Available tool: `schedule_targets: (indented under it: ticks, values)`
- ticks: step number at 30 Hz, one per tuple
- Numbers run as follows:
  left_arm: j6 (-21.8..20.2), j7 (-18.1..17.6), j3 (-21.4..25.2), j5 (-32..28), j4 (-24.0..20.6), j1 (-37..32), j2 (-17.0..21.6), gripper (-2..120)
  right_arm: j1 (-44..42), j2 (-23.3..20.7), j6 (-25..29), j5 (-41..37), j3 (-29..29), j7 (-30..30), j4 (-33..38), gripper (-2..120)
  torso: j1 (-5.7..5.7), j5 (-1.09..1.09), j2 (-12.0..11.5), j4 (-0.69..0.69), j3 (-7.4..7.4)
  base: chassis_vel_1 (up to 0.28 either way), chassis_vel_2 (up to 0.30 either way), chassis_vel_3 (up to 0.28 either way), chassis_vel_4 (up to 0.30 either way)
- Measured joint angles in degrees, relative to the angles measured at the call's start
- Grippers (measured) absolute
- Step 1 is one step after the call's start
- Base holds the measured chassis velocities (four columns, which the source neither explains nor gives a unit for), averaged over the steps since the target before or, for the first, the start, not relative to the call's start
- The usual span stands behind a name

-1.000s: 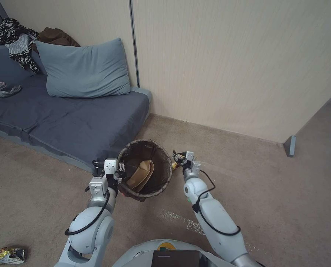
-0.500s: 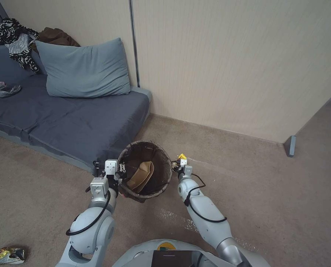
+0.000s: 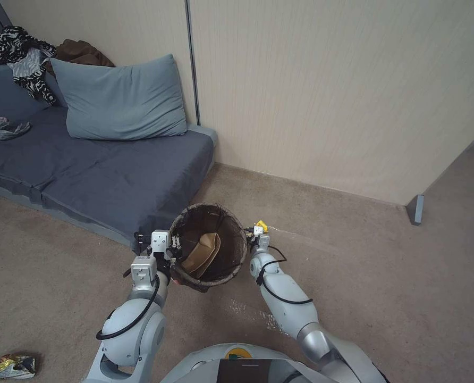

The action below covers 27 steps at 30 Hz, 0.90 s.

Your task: Pick up the trash bin, then pick up the garbage from the floor and place it into the trash bin.

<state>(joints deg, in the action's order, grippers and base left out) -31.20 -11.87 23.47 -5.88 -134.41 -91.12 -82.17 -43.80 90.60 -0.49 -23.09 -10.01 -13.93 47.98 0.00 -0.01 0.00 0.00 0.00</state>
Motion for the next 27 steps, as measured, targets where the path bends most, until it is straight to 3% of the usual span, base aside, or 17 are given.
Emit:
schedule_targets:
  ticks: [4, 9, 11, 14, 18, 27]
  values:
    - [0.0, 0.0, 0.0, 0.1, 0.0, 0.0, 0.0, 7, 0.7, 0.4, 1.0, 0.1, -0.3, 0.4, -2.0, 91, 0.00, 0.00, 0.0, 0.00, 0.00, 0.000, 0.000, 0.000, 0.000]
    - [0.1, 0.0, 0.1, 0.1, -0.2, -0.2, 0.0, 7, 1.8, 0.9, 2.3, 0.5, -0.9, 1.3, -5.1, 69, 0.00, 0.00, 0.0, 0.00, 0.00, 0.000, 0.000, 0.000, 0.000]
    - [0.1, 0.0, 0.1, 0.1, -0.2, -0.3, 0.0, 7, 2.0, 1.0, 2.6, 0.7, -1.0, 1.6, -6.0, 67, 0.00, 0.00, 0.0, 0.00, 0.00, 0.000, 0.000, 0.000, 0.000]
    - [0.1, 0.0, 0.2, 0.1, -0.3, -0.4, 0.1, 7, 2.9, 1.4, 3.8, 1.2, -1.7, 2.3, -8.8, 48, 0.00, 0.00, 0.0, 0.00, 0.00, 0.000, 0.000, 0.000, 0.000]
    - [0.1, 0.0, 0.2, 0.1, -0.4, -0.5, 0.1, 7, 3.3, 1.5, 4.7, 1.5, -2.0, 2.9, -10.5, 40, 0.00, 0.01, 0.0, 0.00, 0.00, 0.000, 0.000, 0.000, 0.000]
    - [0.0, -0.1, 0.3, 0.1, -0.5, -0.4, 0.2, 7, 4.3, 1.5, 7.0, 2.4, -2.6, 4.2, -14.4, 0, 0.00, 0.01, 0.0, 0.00, 0.00, 0.000, 0.000, 0.000, 0.000]
